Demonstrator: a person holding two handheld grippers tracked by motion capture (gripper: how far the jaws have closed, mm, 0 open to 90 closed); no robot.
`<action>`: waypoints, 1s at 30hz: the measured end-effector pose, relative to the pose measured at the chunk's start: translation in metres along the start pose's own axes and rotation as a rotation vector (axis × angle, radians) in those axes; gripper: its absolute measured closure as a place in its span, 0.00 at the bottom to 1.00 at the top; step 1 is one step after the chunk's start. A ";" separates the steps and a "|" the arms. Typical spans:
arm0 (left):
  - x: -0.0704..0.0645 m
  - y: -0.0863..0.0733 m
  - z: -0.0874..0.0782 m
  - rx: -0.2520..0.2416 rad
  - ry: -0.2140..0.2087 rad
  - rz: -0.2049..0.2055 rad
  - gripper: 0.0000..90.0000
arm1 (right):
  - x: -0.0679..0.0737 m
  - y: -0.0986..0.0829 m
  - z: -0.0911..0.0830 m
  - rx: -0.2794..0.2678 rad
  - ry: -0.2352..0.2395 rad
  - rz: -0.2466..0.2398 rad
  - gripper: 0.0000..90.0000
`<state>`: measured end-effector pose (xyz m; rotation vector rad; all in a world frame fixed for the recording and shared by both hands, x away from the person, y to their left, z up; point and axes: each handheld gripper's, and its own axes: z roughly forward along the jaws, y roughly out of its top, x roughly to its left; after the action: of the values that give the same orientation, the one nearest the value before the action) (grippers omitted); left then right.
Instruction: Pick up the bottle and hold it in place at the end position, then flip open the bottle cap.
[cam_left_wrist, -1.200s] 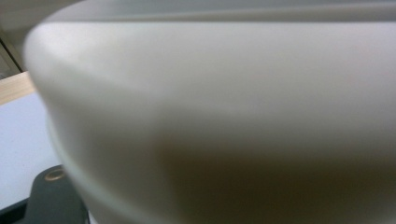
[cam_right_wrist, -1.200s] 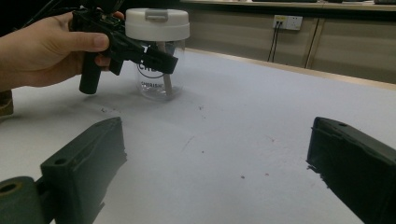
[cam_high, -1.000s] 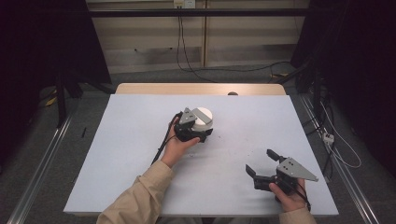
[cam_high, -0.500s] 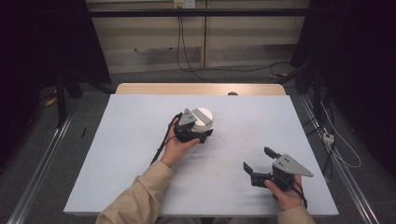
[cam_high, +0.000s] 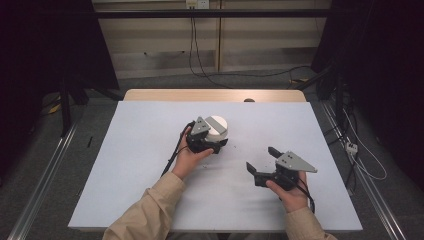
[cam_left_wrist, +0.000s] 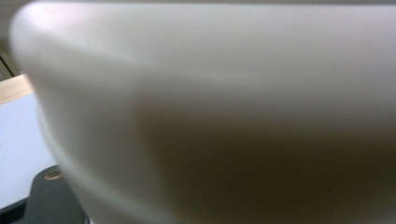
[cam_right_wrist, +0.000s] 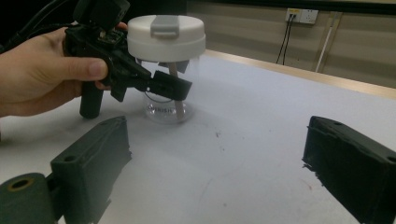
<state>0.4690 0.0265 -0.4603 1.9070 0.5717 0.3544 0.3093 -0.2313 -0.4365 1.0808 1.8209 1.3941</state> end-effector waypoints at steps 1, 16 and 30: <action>0.000 0.000 0.000 0.005 0.000 0.008 0.21 | 0.001 0.002 0.003 0.001 -0.002 0.001 0.08; -0.001 0.000 0.001 0.004 0.008 0.007 0.21 | 0.009 0.021 0.034 0.014 0.018 0.006 0.14; -0.001 0.000 0.001 0.008 0.008 0.008 0.21 | 0.013 0.028 0.048 0.037 0.034 -0.018 0.13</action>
<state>0.4686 0.0248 -0.4606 1.9167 0.5716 0.3653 0.3494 -0.1937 -0.4225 1.0623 1.8827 1.3811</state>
